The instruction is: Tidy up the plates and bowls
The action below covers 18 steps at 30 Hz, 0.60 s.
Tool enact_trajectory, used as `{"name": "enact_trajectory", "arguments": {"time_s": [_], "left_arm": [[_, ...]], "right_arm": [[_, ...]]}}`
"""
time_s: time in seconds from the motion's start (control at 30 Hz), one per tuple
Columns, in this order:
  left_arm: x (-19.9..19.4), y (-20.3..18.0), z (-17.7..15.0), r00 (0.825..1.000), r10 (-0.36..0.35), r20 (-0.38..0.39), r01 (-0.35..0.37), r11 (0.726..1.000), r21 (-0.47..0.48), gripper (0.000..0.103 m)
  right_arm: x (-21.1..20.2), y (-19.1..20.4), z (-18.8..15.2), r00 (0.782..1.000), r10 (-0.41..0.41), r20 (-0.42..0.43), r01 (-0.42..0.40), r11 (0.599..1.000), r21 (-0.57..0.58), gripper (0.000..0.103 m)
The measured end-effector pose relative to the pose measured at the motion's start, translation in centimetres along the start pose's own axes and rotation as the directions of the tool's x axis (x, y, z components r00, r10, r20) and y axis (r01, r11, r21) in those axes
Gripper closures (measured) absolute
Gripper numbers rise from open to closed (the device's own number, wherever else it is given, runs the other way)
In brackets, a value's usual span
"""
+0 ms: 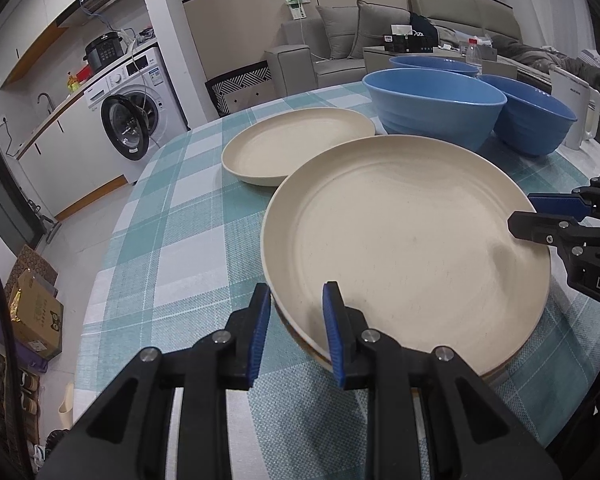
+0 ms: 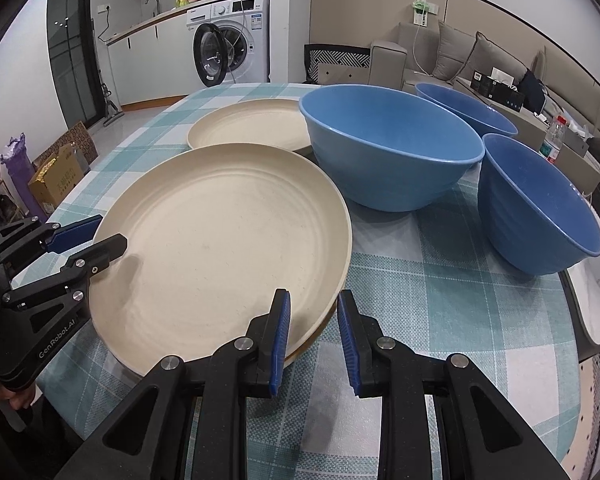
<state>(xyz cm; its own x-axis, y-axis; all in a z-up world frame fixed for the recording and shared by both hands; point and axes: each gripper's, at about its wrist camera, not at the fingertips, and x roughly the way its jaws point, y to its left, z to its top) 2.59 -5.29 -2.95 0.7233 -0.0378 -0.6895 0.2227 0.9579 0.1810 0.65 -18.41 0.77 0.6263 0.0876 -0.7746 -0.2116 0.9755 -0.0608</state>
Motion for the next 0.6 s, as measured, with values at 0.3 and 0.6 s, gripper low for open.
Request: {"name": "enact_trajectory", "arguments": {"time_s": [0.3,0.6], "left_arm": [[0.32,-0.16,-0.1,1.0,0.003,-0.016,-0.003,1.0,0.012,0.078],[0.54,-0.32,-0.26,1.0,-0.001,-0.029,0.001,1.0,0.013,0.071]], "right_arm": [[0.25,0.1,-0.29,1.0,-0.001,-0.009,0.001,1.0,-0.006,0.076],[0.42,0.14,-0.44,1.0,0.007,-0.013,-0.007,1.0,-0.011,0.075]]}}
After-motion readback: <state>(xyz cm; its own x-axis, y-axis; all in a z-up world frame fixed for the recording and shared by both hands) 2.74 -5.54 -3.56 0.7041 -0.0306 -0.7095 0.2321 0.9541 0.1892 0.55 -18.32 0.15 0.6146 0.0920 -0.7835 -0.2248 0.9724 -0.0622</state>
